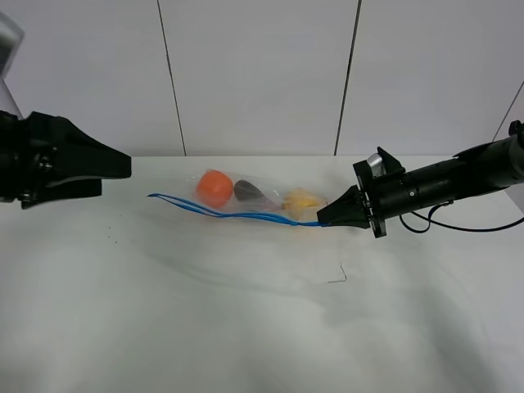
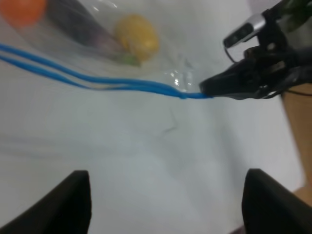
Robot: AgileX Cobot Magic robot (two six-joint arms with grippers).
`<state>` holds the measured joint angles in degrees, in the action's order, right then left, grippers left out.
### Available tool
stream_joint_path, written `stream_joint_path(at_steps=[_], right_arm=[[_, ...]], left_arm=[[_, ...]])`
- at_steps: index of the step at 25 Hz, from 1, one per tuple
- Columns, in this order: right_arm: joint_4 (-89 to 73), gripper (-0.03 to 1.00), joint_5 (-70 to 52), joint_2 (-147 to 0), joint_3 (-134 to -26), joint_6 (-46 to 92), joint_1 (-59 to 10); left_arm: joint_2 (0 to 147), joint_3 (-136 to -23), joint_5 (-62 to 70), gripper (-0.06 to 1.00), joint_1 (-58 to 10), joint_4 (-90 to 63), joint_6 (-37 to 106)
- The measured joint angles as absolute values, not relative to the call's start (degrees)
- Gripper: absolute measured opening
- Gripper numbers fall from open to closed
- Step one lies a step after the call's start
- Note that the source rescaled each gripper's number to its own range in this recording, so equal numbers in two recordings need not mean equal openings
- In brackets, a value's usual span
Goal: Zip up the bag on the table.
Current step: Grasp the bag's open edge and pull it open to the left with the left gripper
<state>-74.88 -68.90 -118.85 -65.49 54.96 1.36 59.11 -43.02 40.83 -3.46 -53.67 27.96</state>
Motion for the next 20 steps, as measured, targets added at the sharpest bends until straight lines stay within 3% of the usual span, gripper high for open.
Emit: stream_joint_path(at_steps=[5, 15, 20], right_arm=[[-74.88, 0.0, -68.9, -118.85, -65.49, 54.96, 1.36], [-74.88, 0.0, -68.9, -118.85, -65.49, 54.96, 1.36], [-74.9, 0.0, -68.9, -118.85, -65.49, 54.96, 1.36]], left_arm=[[62.02, -38.82, 36.03, 1.0, -8.55, -61.94, 28.56], [75.33, -38.58, 11.96, 1.0, -34.53, -72.32, 22.85], [84.41, -42.77, 5.62, 1.0, -41.43, -80.01, 22.53]])
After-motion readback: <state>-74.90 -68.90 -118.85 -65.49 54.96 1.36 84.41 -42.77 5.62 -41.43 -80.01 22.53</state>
